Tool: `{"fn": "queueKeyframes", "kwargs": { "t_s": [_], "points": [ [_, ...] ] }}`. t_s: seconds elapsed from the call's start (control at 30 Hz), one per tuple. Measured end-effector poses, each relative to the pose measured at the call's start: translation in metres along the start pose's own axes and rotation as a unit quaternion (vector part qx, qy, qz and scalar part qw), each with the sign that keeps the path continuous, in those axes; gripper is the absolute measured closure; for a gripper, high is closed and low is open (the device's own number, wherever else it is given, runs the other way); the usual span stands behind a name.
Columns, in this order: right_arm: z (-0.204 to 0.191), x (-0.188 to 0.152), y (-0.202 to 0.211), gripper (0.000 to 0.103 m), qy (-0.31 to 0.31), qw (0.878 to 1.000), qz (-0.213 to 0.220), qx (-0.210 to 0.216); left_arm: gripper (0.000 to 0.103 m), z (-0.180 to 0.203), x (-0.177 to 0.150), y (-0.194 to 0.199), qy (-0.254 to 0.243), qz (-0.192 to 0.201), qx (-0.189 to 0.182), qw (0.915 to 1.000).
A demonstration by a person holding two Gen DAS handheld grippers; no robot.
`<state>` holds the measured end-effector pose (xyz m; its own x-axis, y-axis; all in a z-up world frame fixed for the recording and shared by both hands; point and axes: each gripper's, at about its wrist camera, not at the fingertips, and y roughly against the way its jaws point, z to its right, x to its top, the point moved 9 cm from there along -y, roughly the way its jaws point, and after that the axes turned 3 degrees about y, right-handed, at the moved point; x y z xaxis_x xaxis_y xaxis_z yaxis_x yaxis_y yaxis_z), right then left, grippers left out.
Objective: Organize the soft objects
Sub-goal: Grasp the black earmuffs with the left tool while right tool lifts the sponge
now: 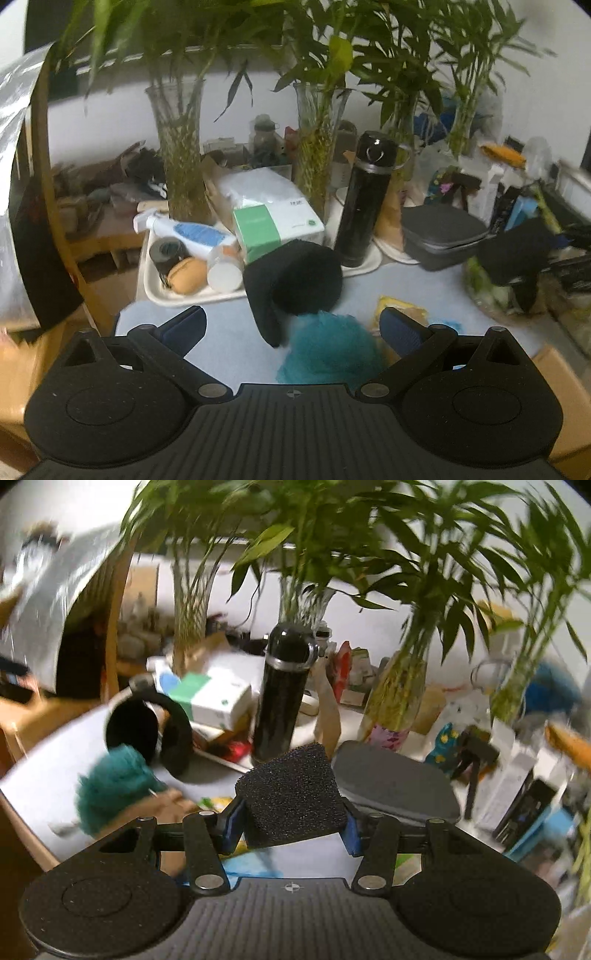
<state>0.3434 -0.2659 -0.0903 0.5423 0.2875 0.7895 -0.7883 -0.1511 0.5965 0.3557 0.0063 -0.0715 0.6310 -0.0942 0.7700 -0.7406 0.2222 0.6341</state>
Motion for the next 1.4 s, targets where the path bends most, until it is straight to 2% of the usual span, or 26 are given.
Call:
{"fn": "queueKeyframes", "kwargs": {
  "t_s": [0.07, 0.17, 0.33, 0.47, 0.63, 0.73, 0.8, 0.87, 0.97, 1.1, 1.4],
  "points": [
    [0.000, 0.000, 0.008, 0.048, -0.016, 1.000, 0.003, 0.008, 0.016, 0.002, 0.002, -0.010, -0.014, 0.000, 0.000, 0.9999],
    [-0.001, -0.001, 0.018, 0.048, -0.030, 0.999, 0.007, 0.011, 0.018, 0.002, 0.002, -0.028, -0.033, -0.006, 0.010, 0.9994],
    [-0.001, -0.004, 0.032, 0.049, -0.047, 0.999, 0.014, 0.012, 0.026, 0.001, 0.003, -0.054, -0.064, -0.003, 0.032, 0.9974],
    [-0.003, -0.004, 0.039, 0.048, -0.051, 0.998, 0.020, 0.016, 0.045, 0.001, 0.002, -0.077, -0.094, -0.006, 0.046, 0.9944],
    [-0.007, -0.008, 0.042, 0.048, -0.049, 0.998, 0.022, 0.016, 0.047, 0.003, 0.003, -0.105, -0.136, 0.003, 0.078, 0.9877],
    [-0.008, -0.011, 0.042, 0.048, -0.062, 0.998, 0.018, 0.026, 0.053, 0.003, 0.002, -0.121, -0.166, 0.003, 0.105, 0.9805],
    [-0.008, -0.013, 0.041, 0.048, -0.073, 0.997, 0.017, 0.033, 0.069, 0.003, 0.000, -0.131, -0.193, -0.003, 0.123, 0.9734],
    [-0.010, -0.015, 0.041, 0.048, -0.072, 0.997, 0.016, 0.030, 0.079, 0.002, -0.004, -0.140, -0.212, -0.012, 0.134, 0.9679],
    [-0.010, -0.018, 0.038, 0.048, -0.073, 0.997, 0.009, 0.024, 0.089, -0.001, -0.003, -0.143, -0.223, -0.010, 0.149, 0.9634],
    [-0.007, -0.018, 0.035, 0.048, -0.079, 0.997, 0.003, 0.014, 0.092, -0.005, 0.007, -0.135, -0.197, 0.002, 0.147, 0.9693],
    [-0.009, -0.013, 0.046, 0.048, -0.087, 0.996, 0.006, 0.009, 0.092, -0.003, 0.034, -0.088, -0.180, 0.052, 0.143, 0.9718]
  ]
}}
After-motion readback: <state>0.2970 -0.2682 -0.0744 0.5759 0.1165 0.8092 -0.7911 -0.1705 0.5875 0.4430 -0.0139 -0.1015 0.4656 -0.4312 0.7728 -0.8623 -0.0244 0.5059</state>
